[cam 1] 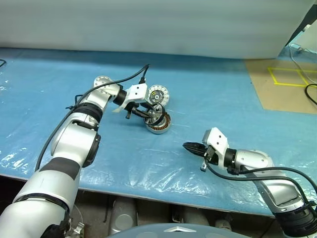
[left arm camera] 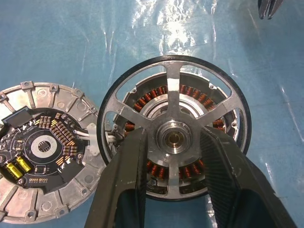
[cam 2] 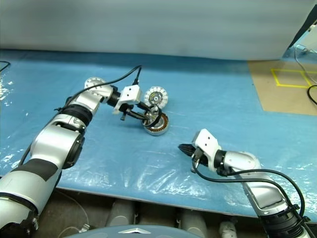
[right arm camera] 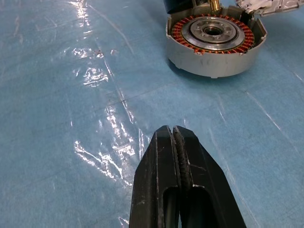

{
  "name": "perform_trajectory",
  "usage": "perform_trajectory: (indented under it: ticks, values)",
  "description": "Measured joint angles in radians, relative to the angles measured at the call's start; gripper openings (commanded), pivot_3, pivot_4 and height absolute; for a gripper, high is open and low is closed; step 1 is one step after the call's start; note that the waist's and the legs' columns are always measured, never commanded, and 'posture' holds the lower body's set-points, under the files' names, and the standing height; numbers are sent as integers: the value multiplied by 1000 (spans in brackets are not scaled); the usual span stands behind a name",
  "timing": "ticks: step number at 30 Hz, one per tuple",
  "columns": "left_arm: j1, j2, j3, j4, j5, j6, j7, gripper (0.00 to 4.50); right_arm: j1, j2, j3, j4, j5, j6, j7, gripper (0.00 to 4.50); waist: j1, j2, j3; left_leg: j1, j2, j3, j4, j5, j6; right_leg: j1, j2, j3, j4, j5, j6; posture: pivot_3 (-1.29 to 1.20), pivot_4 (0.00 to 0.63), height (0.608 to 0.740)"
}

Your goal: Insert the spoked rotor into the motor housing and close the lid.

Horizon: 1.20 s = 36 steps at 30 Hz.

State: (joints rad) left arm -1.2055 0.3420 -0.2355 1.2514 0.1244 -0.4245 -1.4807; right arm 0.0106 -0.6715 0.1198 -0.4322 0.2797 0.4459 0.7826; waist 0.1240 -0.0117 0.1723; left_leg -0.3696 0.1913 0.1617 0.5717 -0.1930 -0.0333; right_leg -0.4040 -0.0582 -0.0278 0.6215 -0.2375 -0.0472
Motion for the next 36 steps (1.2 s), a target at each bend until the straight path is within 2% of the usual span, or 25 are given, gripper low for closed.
perform_trajectory:
  ticks: [11, 18, 25, 30, 33, 36]
  values:
    - [4, -10, 0, 0, 18, 1, 18, 1304, 19, 0, -4, 8, -7, -21, -3, 0, 0, 0, 0, 1, 0, 0, 0, 0, 0, 1, 0, 0, 0, 0, 0, 0, 150, 740]
    - [4, -8, 0, 8, 28, 15, 20, 3581, 19, 2, -4, 8, -11, -21, -4, 0, 0, 0, 0, 0, 0, 0, 0, 0, 0, 1, 0, 0, -1, 0, 0, 0, 150, 740]
    - [4, 1, 24, 7, 17, 23, -7, 3581, 18, 2, -4, 10, -12, -21, -3, 0, 0, 0, 0, 0, 0, 0, -1, 0, 0, 1, -1, 0, -1, 0, 0, 0, 150, 740]
    - [6, 16, 89, -28, -63, 72, -87, 3581, 10, 12, -4, 34, -9, -25, -1, 0, 0, 0, 0, 0, 1, 0, -1, 0, 0, 1, -1, 0, -1, 0, 0, 0, 150, 740]
    - [65, 59, 96, -156, -153, 143, -120, 3581, -13, 12, -9, 38, -1, -31, 12, 0, -3, 0, 0, 1, 4, 1, -2, 0, 0, 1, -1, 0, -1, 0, 0, 0, 150, 740]
    - [212, 124, 92, -344, -246, 240, -126, 3581, -82, 14, -23, 45, 23, -21, 28, 0, -10, 1, 0, 2, 6, 2, -2, 0, 0, 0, 0, 0, 0, -3, -5, 0, 150, 740]
